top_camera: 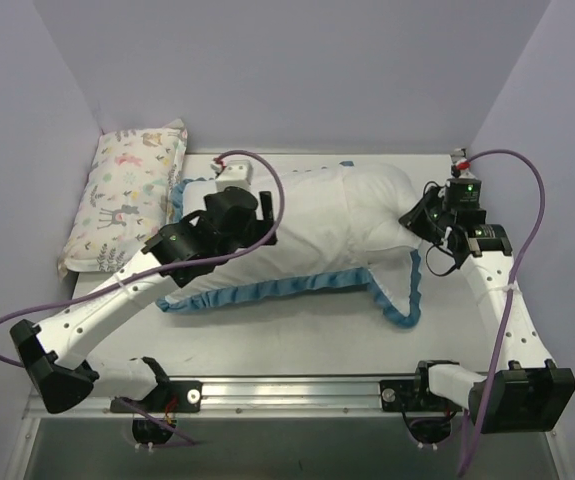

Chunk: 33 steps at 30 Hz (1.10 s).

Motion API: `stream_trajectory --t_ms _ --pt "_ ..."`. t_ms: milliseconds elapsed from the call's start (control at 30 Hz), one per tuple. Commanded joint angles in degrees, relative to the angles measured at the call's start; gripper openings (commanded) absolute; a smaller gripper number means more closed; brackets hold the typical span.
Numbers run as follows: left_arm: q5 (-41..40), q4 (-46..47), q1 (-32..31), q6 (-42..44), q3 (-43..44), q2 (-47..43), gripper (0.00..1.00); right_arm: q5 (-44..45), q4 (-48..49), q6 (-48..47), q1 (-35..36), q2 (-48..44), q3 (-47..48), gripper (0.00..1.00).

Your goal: Remove the pillowcase from the pillow

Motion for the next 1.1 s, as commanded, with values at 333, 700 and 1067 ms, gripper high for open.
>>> stream_trajectory --t_ms 333,700,1067 --pt "3.60 17.04 7.62 -3.46 -24.21 -9.44 0.97 5.40 1.02 -2.94 2.94 -0.78 4.12 0.00" --pt "3.79 16.09 7.80 -2.94 -19.82 -3.20 0.64 6.19 0.23 -3.82 3.73 -2.72 2.88 0.00" --pt "0.27 7.83 13.33 -3.11 -16.04 -3.54 0.00 9.09 -1.71 -4.97 3.64 -3.16 4.46 0.00"
